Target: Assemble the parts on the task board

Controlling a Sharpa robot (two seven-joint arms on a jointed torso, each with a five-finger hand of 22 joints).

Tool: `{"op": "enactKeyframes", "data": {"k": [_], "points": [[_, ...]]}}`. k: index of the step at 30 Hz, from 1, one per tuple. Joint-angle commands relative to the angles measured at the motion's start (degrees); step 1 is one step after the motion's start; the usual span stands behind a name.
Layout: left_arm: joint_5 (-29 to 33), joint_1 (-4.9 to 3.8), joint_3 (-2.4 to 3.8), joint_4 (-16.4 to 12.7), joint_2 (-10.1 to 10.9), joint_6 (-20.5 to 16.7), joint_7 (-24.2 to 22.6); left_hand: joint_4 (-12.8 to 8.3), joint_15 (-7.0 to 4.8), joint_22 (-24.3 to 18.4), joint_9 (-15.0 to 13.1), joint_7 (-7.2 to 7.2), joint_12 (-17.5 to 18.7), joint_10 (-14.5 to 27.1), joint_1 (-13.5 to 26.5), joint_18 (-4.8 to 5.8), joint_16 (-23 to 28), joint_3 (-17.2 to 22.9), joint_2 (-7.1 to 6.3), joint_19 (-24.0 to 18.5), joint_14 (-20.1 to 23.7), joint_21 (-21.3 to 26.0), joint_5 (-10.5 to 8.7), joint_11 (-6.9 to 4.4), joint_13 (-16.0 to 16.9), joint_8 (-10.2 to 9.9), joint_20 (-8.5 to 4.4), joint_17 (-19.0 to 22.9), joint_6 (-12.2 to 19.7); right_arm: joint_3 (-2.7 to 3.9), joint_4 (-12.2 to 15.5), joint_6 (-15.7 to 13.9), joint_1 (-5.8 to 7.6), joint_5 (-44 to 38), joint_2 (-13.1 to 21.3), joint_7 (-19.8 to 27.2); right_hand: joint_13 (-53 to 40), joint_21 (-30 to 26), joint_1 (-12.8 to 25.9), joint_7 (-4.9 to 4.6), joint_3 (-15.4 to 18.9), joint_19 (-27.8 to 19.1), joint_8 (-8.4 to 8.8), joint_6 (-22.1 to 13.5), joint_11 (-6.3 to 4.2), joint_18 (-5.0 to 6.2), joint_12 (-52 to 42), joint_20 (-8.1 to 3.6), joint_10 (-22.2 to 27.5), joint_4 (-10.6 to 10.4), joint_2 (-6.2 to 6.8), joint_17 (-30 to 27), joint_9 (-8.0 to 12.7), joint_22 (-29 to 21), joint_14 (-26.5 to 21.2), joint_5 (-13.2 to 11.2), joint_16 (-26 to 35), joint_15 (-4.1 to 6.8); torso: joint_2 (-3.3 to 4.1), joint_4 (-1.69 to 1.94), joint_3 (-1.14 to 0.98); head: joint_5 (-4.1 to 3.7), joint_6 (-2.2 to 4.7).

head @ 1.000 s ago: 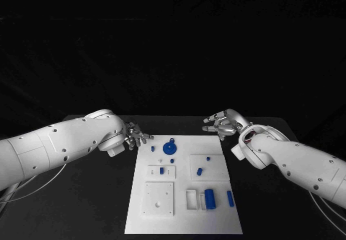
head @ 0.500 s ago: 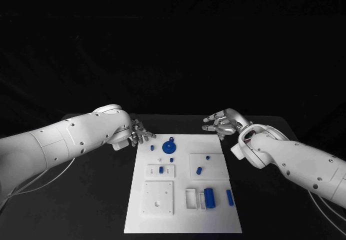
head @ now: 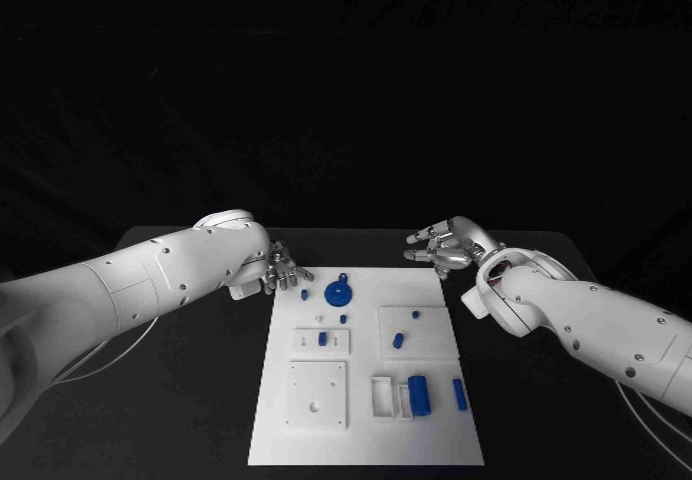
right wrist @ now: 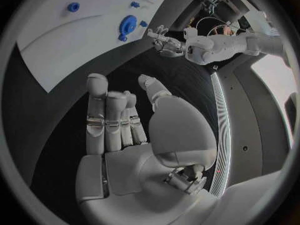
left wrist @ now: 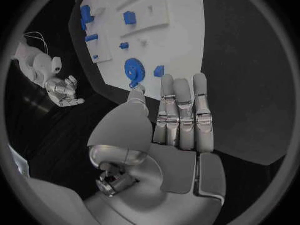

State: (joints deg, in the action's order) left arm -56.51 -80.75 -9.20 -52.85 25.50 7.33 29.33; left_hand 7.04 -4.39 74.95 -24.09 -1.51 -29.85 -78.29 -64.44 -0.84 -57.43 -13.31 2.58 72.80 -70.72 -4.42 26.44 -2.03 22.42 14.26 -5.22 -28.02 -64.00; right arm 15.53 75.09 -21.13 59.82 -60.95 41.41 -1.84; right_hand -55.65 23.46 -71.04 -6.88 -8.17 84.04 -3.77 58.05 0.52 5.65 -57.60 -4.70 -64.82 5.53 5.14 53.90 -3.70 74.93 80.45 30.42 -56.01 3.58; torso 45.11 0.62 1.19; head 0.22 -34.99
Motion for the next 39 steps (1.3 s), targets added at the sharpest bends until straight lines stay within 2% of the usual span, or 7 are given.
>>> {"op": "enactKeyframes", "data": {"k": [1,5,7,9,15,30,39], "points": [[-1.95,0.29,-0.06,0.92,-0.55,1.59,-1.1,0.8,0.1,0.89,-3.59,0.14,-0.49,0.71,0.75,0.84,-0.47,-0.1,-0.09,0.21,0.71,0.22,0.01,-0.03,0.26,2.16,-0.16,-0.02,1.22,0.03,0.07,-0.03,-0.03,0.23,-0.12,0.62,0.02,-0.2,0.56,0.03,-0.41,1.72,0.22,-0.53,0.0,0.38,0.3,0.03,0.44,0.03,0.1,-0.05,0.07,2.74,-0.44,0.33,0.33,0.04,0.03,-0.1,-0.03,0.01,-0.13],[-2.92,0.61,-0.14,1.53,-0.88,1.4,-1.56,1.48,-0.05,0.98,-7.79,0.63,-1.05,0.63,0.72,0.84,-1.08,0.08,-0.29,0.29,0.69,0.09,0.02,-0.27,0.4,5.08,-0.22,-0.01,2.0,0.03,0.04,-0.04,-0.03,0.23,-0.14,0.62,0.06,-0.18,0.57,0.0,-0.42,1.73,0.21,-0.65,0.02,0.38,0.33,0.03,0.46,0.04,0.16,-0.08,0.06,2.75,-0.44,0.42,0.36,0.03,0.01,-0.07,-0.07,-0.18,-0.25],[-3.13,0.79,-0.19,1.72,-1.08,1.59,-1.89,1.8,-0.18,1.1,-12.4,1.0,-1.76,0.84,0.69,0.84,-1.92,0.14,-0.39,0.35,0.91,-0.13,0.43,-0.47,0.77,7.37,-0.3,-0.25,3.02,0.03,-0.04,-0.06,-0.03,0.25,-0.19,0.62,0.06,-0.18,0.57,0.0,-0.42,1.73,0.21,-0.65,0.02,0.38,0.33,0.03,0.46,0.04,0.16,-0.08,0.06,2.75,-0.44,0.42,0.36,0.03,0.01,-0.06,-0.09,-0.28,-0.33],[-3.14,0.91,-0.23,1.8,-1.23,1.85,-2.13,1.99,-0.3,1.17,-15.4,1.31,-2.23,0.81,0.65,0.84,-2.47,0.21,-0.36,0.41,0.92,-0.34,0.64,-0.64,1.0,8.72,-0.38,-0.41,3.4,0.03,-0.12,-0.12,-0.03,0.28,-0.24,0.63,0.06,-0.18,0.57,0.0,-0.42,1.73,0.21,-0.65,0.02,0.38,0.33,0.03,0.46,0.04,0.16,-0.08,0.06,2.75,-0.44,0.42,0.36,0.03,0.01,0.02,-0.08,-0.38,-0.41],[-3.0,1.26,-0.36,2.2,-1.75,3.07,-2.93,2.68,-0.33,1.16,-21.96,1.64,-3.17,1.4,0.27,0.84,-3.27,0.33,-0.27,0.07,1.38,-0.99,1.87,-0.78,1.36,10.13,-0.4,-0.23,4.26,0.03,-0.28,-0.26,-0.03,0.39,-0.4,0.64,0.11,-0.27,0.52,-0.07,-0.43,1.74,0.23,-0.99,0.05,0.39,0.36,0.04,0.48,0.09,0.21,-0.07,0.08,2.73,-0.44,0.6,0.36,0.01,-0.05,0.01,-0.09,-0.51,-0.55],[-1.83,1.7,-0.54,3.06,-2.28,3.95,-3.99,3.4,-0.24,1.14,-22.33,1.46,-3.37,1.75,0.44,0.84,-3.46,0.27,-0.31,-0.17,1.64,-1.14,1.25,-0.64,1.2,9.01,-0.32,0.18,4.24,0.03,-0.7,-0.23,-0.03,0.45,-0.62,0.52,0.19,-0.31,0.56,-0.11,-0.41,1.75,0.22,-1.22,0.08,0.41,0.42,0.07,0.51,0.02,0.23,-0.08,0.07,2.73,-0.44,0.86,0.38,-0.01,-0.07,0.07,-0.08,-1.05,-0.72],[-1.74,1.99,-0.75,3.74,-2.52,4.08,-3.87,3.29,-0.21,1.14,-22.13,1.41,-3.37,1.8,0.3,0.84,-3.51,0.36,-0.14,-0.19,1.72,-1.15,1.26,-0.6,1.13,8.58,-0.31,0.3,4.2,0.03,-0.75,-0.18,-0.03,0.46,-0.72,0.55,0.19,-0.31,0.56,-0.11,-0.41,1.75,0.22,-1.22,0.08,0.41,0.42,0.07,0.51,0.02,0.23,-0.08,0.07,2.73,-0.44,0.86,0.38,-0.01,-0.06,0.07,-0.05,-0.99,-0.69]]}}
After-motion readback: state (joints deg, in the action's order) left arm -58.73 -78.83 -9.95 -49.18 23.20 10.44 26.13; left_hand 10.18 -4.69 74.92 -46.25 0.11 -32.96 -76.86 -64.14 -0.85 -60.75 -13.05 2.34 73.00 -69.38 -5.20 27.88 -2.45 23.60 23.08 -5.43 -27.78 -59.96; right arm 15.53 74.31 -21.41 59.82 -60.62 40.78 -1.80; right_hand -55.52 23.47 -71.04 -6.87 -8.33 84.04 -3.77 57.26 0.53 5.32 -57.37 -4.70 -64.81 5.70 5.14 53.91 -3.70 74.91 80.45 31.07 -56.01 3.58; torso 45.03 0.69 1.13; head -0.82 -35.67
